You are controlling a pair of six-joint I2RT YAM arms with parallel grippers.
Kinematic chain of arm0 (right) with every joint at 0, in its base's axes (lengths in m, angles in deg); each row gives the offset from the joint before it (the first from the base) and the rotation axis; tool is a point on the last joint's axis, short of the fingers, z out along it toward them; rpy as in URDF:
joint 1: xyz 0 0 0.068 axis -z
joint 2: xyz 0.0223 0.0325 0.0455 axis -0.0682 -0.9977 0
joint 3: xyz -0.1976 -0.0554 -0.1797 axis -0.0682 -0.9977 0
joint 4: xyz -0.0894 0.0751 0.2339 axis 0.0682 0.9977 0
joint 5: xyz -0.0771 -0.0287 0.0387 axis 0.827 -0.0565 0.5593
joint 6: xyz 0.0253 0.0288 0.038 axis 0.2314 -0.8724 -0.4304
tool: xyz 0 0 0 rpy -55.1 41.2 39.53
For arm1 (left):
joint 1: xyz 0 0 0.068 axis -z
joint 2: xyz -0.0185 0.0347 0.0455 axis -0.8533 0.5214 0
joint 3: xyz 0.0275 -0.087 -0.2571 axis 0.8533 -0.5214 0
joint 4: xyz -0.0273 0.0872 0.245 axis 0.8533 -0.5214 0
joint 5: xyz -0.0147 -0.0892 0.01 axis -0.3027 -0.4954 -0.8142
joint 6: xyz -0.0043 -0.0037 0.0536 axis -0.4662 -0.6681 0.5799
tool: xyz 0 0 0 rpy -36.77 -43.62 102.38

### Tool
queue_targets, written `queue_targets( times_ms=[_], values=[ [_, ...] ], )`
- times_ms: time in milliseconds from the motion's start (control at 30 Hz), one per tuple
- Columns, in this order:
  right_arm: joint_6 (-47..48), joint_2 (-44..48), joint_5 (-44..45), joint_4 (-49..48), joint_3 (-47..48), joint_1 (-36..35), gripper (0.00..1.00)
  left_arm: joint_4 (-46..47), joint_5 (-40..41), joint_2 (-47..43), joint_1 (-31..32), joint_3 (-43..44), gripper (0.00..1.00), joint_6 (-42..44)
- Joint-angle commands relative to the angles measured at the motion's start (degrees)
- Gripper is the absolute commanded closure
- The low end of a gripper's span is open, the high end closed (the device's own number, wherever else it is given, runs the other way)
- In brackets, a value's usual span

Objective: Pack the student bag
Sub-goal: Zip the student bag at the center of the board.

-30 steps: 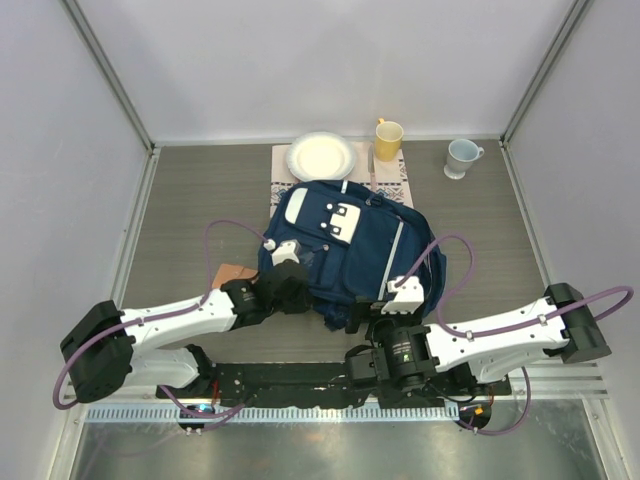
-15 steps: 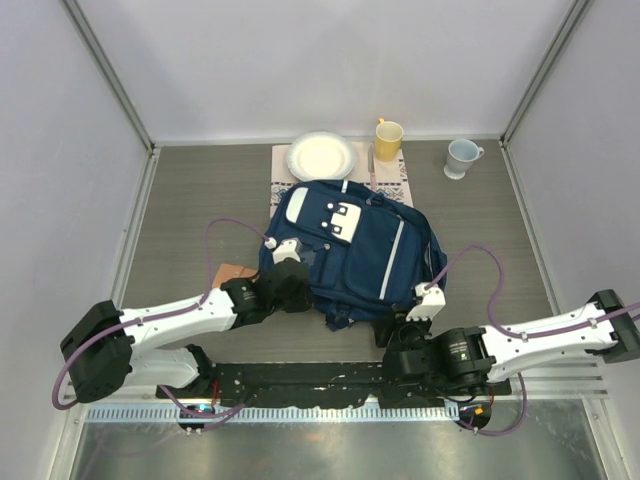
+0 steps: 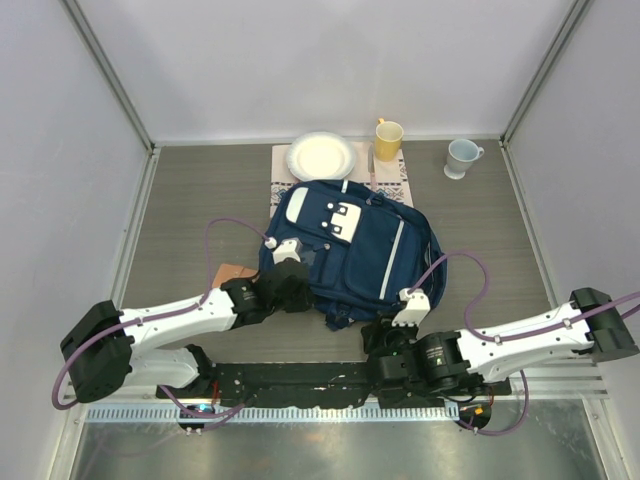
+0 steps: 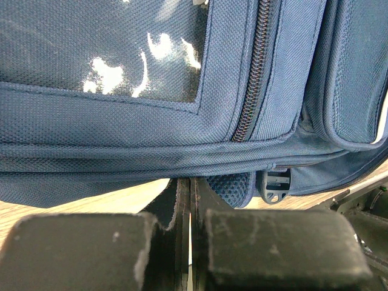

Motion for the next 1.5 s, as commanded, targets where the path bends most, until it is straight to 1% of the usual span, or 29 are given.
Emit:
queue_targets(
  times_ms=[0, 167, 233, 267, 333, 367, 400, 467, 500, 567, 667, 733, 833, 1000, 1133, 1200, 1300, 1400, 1467],
  values=[
    [-2.0, 1.6, 0.8, -6.5, -1.1, -0.8, 0.46, 4.7, 2.1, -2.4, 0.1, 3.7, 1.0, 1.2],
    [4.5, 2.7, 4.7, -14.2, -2.7, -0.8, 0.46, 4.7, 2.6, -3.5, 0.1, 3.2, 1.0, 1.1],
    [6.3, 2.3, 6.3, -14.8, -2.7, -0.6, 0.48, 4.5, 2.7, -3.7, 0.1, 3.5, 1.0, 1.1],
    [7.9, 2.0, 6.5, -15.4, -3.0, 0.1, 0.51, 4.5, 2.7, -3.8, 0.1, 3.6, 1.0, 1.2],
    [9.8, 1.7, 5.5, -17.7, -4.2, 1.8, 0.53, 4.2, 2.5, -3.8, 0.1, 3.7, 1.0, 1.1],
    [11.9, 1.7, 2.1, -22.4, -5.8, 3.0, 0.53, 4.3, 2.5, -3.8, 0.1, 3.7, 1.0, 1.2],
    [15.7, 1.6, 0.8, -24.6, -6.5, 5.6, 0.53, 4.3, 2.4, -3.7, 0.1, 3.7, 1.0, 1.2],
    [17.4, 0.2, -0.7, -28.1, -7.7, 7.4, 0.53, 4.1, 2.1, -3.5, 0.1, 3.8, 1.0, 1.2],
    [19.8, -0.6, -1.3, -29.1, -7.7, 9.3, 0.53, 4.0, 2.1, -3.5, 0.1, 3.9, 1.0, 1.1],
    [21.2, -3.8, -2.5, -31.0, -6.9, 10.9, 0.53, 3.9, 2.0, -3.5, 0.1, 4.0, 1.0, 1.0],
    [23.5, -8.0, -3.1, -33.0, -5.0, 11.2, 0.53, 3.6, 2.2, -3.4, 0.1, 4.5, 1.0, 1.1],
    [25.0, -9.1, -3.3, -33.5, -3.9, 11.2, 0.52, 3.1, 2.5, -3.0, 0.1, 4.9, 1.0, 1.2],
    [24.8, -9.2, -3.7, -34.3, -4.2, 11.2, 0.5, 2.6, 2.7, -2.6, 0.2, 5.4, 1.0, 1.4],
    [23.6, -5.4, -3.0, -30.5, -4.6, 10.6, 0.47, 2.7, 2.7, -2.0, 0.1, 5.9, 1.0, 1.6],
    [25.4, -3.5, -3.0, -30.6, -4.3, 10.0, 0.45, 2.7, 2.3, -1.5, 0.2, 6.2, 1.0, 1.7],
    [26.1, -4.8, -2.3, -30.6, -3.3, 10.1, 0.44, 2.8, 2.3, -1.6, 0.1, 6.2, 1.0, 1.7],
    [24.9, -10.1, -1.0, -29.2, -0.5, 10.1, 0.44, 2.7, 2.2, -1.7, 0.1, 6.4, 1.0, 1.7],
    [21.8, -15.1, 1.5, -24.6, 2.9, 10.2, 0.44, 2.4, 2.2, -2.1, 0.1, 6.6, 1.0, 1.8],
    [20.9, -16.6, 2.1, -24.4, 3.7, 10.6, 0.48, 2.1, 2.2, -2.4, 0.1, 6.6, 1.0, 1.9]
  ],
)
